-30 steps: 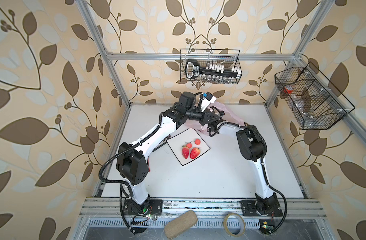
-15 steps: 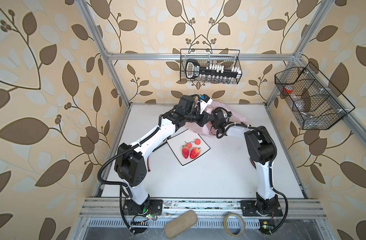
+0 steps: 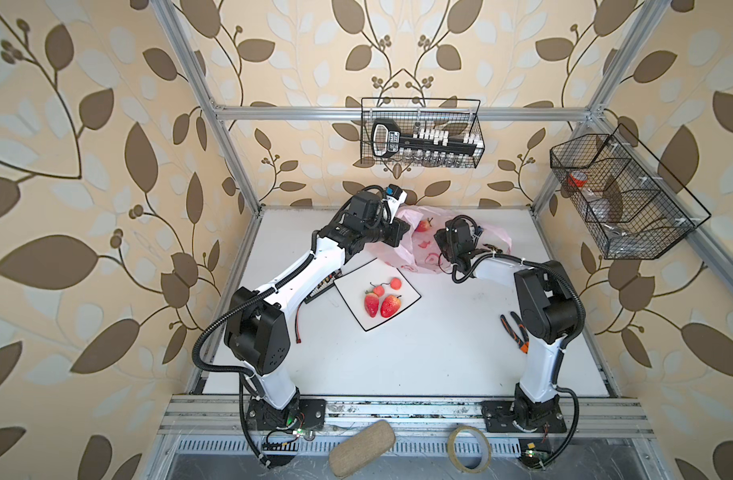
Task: Take the fake fruits out of the plastic bag
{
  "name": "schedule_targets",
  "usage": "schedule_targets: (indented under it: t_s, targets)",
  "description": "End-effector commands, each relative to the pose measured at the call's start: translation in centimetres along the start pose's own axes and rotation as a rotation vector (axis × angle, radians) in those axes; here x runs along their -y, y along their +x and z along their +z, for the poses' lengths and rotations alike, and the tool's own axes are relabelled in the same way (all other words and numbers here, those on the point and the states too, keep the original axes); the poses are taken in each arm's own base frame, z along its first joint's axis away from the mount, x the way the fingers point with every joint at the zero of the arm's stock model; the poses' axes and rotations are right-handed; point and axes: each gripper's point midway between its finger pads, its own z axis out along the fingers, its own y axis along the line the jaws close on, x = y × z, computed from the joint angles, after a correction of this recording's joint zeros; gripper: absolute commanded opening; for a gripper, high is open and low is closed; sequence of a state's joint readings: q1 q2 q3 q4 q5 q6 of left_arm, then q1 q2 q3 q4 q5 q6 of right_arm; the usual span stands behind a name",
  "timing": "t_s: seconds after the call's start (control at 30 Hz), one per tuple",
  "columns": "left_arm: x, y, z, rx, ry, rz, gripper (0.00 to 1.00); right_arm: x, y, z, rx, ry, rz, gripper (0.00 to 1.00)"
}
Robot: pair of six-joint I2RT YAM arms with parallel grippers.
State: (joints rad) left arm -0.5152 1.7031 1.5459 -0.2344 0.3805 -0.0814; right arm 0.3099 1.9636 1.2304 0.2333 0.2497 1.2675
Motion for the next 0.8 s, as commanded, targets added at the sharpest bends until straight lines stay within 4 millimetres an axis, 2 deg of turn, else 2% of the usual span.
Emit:
schedule_targets:
  t_s: [0.0,0.03,0.07,0.13,0.17,0.27,0.33,0.43,0.57,0.67,0.73,0.77]
  targets:
    - [1.7,-2.5,-2.2,0.078,0.054,0.042,0.0,-1.8,0.7,0.0,-0.057,-0.055,0.008,0.53]
    - [2.2,-2.5,-2.2,0.073,0.08,0.048,0.0,-1.9,1.2,0.2,-0.074,-0.059,0.008,0.55]
    - [2.5,-2.5,-2.3,0.069,0.099,0.049,0.08,-2.1,1.8,0.4,-0.089,-0.062,0.004,0.56]
    - [3.1,-2.7,-2.6,0.069,0.123,0.047,0.42,-2.2,2.7,1.0,-0.115,-0.064,0.003,0.59]
    - [3.4,-2.8,-2.8,0.073,0.135,0.047,0.55,-2.1,3.2,1.3,-0.129,-0.061,0.006,0.59]
    - [4.3,-3.9,-4.2,0.117,0.167,0.056,0.8,-2.2,4.2,2.1,-0.151,-0.061,0.001,0.6]
    - [4.1,-4.8,-5.4,0.162,0.151,0.039,0.96,-2.1,4.4,2.4,-0.155,-0.055,-0.002,0.61]
    - [1.6,-6.4,-8.1,0.246,0.045,-0.049,0.99,-1.8,4.5,2.6,-0.158,-0.049,-0.013,0.62]
    - [-3.1,-7.6,-12.7,0.367,-0.12,-0.253,0.99,-1.7,4.6,2.6,-0.167,-0.048,-0.029,0.63]
    - [-7.4,-5.7,-13.6,0.356,-0.248,-0.487,0.99,-1.5,4.7,2.3,-0.175,-0.042,-0.035,0.63]
    - [-10.7,-3.0,-13.1,0.307,-0.321,-0.705,0.99,-1.6,4.9,2.2,-0.182,-0.047,-0.034,0.63]
    - [-12.3,-1.3,-11.6,0.259,-0.328,-0.805,0.98,-1.5,4.9,2.1,-0.185,-0.046,-0.034,0.63]
